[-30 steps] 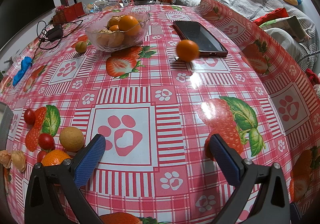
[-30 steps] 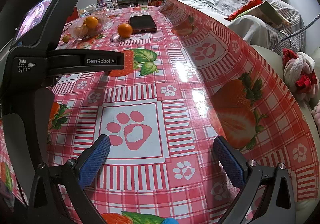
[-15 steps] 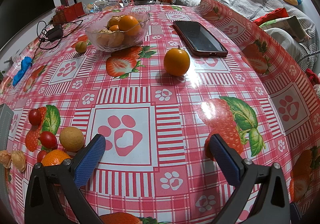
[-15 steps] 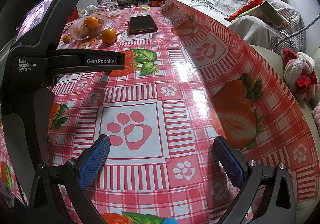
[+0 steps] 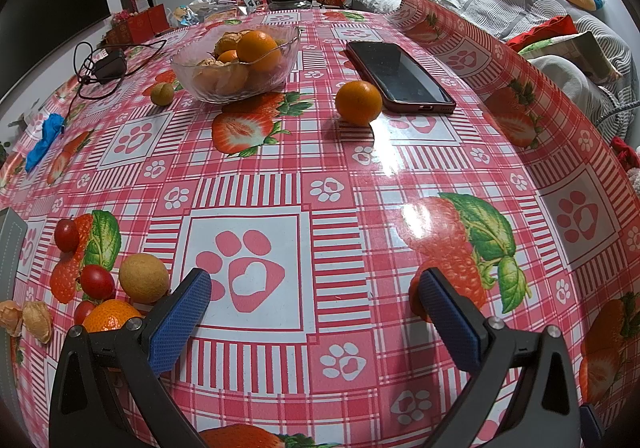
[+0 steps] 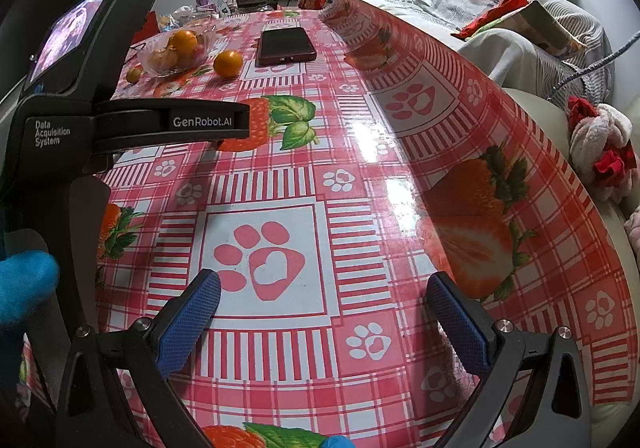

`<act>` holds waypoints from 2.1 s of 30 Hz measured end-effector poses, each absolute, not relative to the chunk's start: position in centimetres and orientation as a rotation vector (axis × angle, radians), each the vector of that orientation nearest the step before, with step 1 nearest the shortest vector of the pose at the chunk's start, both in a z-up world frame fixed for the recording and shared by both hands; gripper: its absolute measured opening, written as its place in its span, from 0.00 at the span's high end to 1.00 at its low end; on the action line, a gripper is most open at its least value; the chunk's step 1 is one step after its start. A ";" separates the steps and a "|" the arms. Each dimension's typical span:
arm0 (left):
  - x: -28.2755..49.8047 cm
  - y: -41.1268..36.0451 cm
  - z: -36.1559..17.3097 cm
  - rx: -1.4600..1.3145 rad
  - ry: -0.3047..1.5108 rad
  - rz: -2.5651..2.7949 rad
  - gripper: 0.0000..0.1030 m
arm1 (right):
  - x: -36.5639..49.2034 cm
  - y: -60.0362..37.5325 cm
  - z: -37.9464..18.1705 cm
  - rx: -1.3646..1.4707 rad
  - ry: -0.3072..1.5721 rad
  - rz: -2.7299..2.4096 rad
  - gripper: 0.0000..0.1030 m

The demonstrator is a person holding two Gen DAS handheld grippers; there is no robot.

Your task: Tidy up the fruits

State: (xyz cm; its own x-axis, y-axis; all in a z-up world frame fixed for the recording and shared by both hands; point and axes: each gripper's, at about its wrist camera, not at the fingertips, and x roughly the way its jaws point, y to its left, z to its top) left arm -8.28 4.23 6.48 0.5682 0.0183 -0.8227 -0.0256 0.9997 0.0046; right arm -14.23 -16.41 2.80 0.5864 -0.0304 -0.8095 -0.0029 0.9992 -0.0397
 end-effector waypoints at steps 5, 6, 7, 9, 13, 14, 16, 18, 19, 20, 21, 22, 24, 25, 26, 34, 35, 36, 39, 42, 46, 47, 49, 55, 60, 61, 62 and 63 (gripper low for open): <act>-6.0 4.1 6.0 0.011 0.976 -0.003 0.00 | -13.9 -16.4 2.8 -0.036 0.957 -0.015 0.00; -6.1 4.8 6.7 0.027 0.990 -0.033 0.00 | -13.9 -16.4 2.8 -0.037 0.959 -0.013 0.00; -6.4 5.6 7.5 0.047 1.017 -0.066 0.00 | -13.8 -16.5 2.8 -0.039 0.962 -0.008 0.00; -6.8 6.4 7.6 0.082 1.078 -0.112 0.00 | -13.8 -16.5 2.8 -0.042 0.967 0.002 0.00; -7.7 9.2 10.7 0.112 1.119 -0.133 0.00 | -13.7 -16.5 2.8 -0.041 0.969 0.001 0.00; -7.3 9.1 11.0 0.112 1.109 -0.132 0.00 | -13.7 -16.5 2.7 -0.040 0.971 -0.001 0.00; -8.3 10.9 12.8 0.104 1.072 -0.149 0.00 | -13.6 -16.6 2.7 -0.040 0.976 -0.001 0.00; -10.6 12.0 16.1 0.104 1.022 -0.173 0.00 | -13.6 -16.5 2.7 -0.041 0.983 0.000 0.00; -11.4 12.7 17.4 0.105 1.008 -0.176 0.00 | -13.5 -16.5 2.7 -0.041 0.986 -0.001 0.00; -13.0 14.1 18.6 0.104 0.993 -0.184 0.00 | -13.5 -16.5 2.7 -0.040 0.989 -0.001 0.00; -14.7 15.3 18.3 0.096 0.992 -0.198 0.00 | -13.5 -16.6 2.8 -0.040 0.992 -0.003 0.00; -15.7 16.4 18.4 0.083 1.000 -0.216 0.00 | -13.4 -16.6 2.7 -0.040 0.990 -0.004 0.00; -18.4 18.1 18.1 0.061 1.038 -0.239 0.00 | -13.4 -16.5 2.7 -0.038 0.987 -0.009 0.00; -19.3 18.4 17.6 0.054 1.046 -0.233 0.00 | -13.4 -16.5 2.7 -0.038 0.986 -0.011 0.00; -20.8 19.7 17.8 0.047 1.050 -0.214 0.00 | -13.4 -16.5 2.7 -0.038 0.984 -0.012 0.00; -21.2 18.2 9.8 0.068 1.064 -0.173 0.00 | -13.8 -16.5 2.7 -0.038 0.965 -0.020 0.00; -20.8 17.4 9.0 0.098 1.058 -0.160 0.00 | -13.8 -16.5 2.7 -0.037 0.964 -0.020 0.00; -20.3 16.3 7.9 0.126 1.060 -0.139 0.00 | -13.7 -16.5 2.7 -0.038 0.964 -0.019 0.00; -19.1 15.5 6.0 0.076 1.051 -0.119 0.00 | -13.7 -16.5 2.8 -0.038 0.964 -0.018 0.00; -18.5 15.3 5.3 0.070 1.029 -0.115 0.00 | -13.7 -16.4 2.8 -0.037 0.961 -0.019 0.00; -18.0 14.5 4.3 0.048 1.015 -0.068 0.00 | -13.7 -16.3 2.8 -0.036 0.956 -0.019 0.00; -18.1 14.4 4.2 0.042 1.011 -0.058 0.00 | -13.7 -16.3 2.8 -0.036 0.957 -0.019 0.00; -18.3 14.0 4.1 0.046 1.003 -0.057 0.00 | -13.7 -16.3 2.8 -0.036 0.956 -0.018 0.00; -16.9 13.1 3.6 0.047 1.048 -0.061 0.00 | -13.8 -16.3 2.7 -0.034 0.950 -0.018 0.00; -16.4 12.7 3.1 0.044 1.053 -0.063 0.07 | -13.3 -16.3 2.8 -0.034 0.999 -0.017 0.00; -16.3 12.7 2.9 0.042 1.049 -0.065 0.13 | -13.2 -16.4 2.9 -0.033 1.014 -0.018 0.00; -16.1 12.7 2.7 0.067 1.036 -0.004 0.20 | -13.0 -16.3 2.9 -0.031 1.034 -0.021 0.00; -16.1 12.9 2.8 0.067 1.030 -0.001 0.24 | -12.8 -16.3 3.0 -0.027 1.055 -0.023 0.00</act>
